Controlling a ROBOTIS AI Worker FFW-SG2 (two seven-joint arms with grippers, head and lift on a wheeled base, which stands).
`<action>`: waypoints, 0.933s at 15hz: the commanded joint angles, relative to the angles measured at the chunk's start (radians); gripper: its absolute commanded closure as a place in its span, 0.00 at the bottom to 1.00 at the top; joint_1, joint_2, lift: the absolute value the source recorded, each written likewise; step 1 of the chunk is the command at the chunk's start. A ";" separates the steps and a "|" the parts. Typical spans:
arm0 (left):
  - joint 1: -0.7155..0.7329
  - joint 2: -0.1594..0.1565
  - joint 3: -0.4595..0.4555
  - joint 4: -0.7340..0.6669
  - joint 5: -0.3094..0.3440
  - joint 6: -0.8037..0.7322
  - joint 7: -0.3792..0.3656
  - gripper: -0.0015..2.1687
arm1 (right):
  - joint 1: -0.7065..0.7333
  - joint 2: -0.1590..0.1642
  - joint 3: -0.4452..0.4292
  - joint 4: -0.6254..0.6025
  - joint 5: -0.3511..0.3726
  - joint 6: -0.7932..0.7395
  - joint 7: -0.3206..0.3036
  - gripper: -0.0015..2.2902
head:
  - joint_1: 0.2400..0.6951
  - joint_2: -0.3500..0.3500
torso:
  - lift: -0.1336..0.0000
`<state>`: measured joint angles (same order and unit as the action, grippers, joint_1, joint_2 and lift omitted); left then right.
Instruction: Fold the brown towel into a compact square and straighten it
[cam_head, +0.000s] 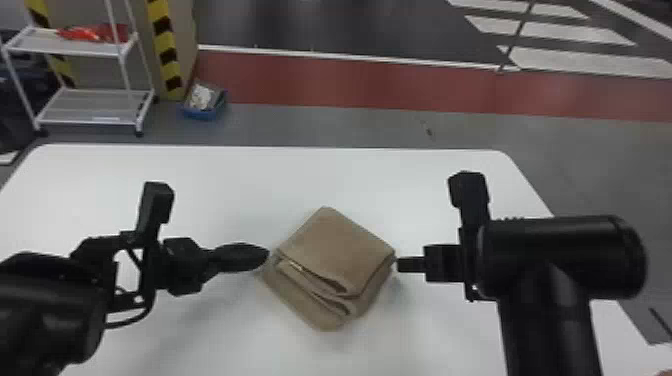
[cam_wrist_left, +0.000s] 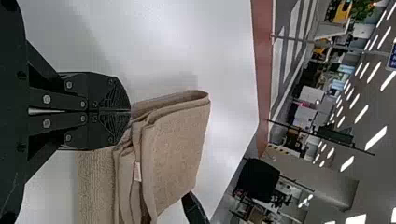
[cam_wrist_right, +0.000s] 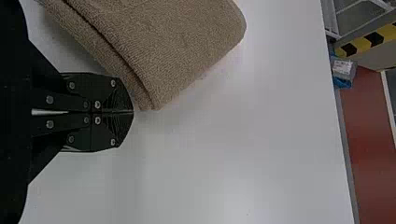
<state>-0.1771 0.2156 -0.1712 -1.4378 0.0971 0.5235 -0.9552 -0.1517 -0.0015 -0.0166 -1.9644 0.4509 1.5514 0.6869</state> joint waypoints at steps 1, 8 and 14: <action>0.004 -0.007 -0.016 0.008 -0.010 -0.009 -0.008 0.99 | -0.037 0.002 0.032 0.053 0.003 -0.018 -0.010 0.96 | 1.00 0.27 | 0.07; 0.057 -0.007 -0.022 -0.059 -0.008 0.010 -0.051 0.99 | -0.123 0.002 0.043 0.202 0.000 -0.190 -0.060 0.96 | 1.00 0.26 | 0.07; 0.094 -0.002 -0.008 -0.118 0.001 0.031 -0.051 0.99 | -0.143 0.002 0.040 0.243 0.003 -0.245 -0.072 0.95 | 1.00 0.24 | 0.07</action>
<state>-0.0841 0.2118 -0.1884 -1.5535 0.0961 0.5544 -1.0087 -0.2970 -0.0015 0.0247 -1.7206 0.4513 1.3070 0.6150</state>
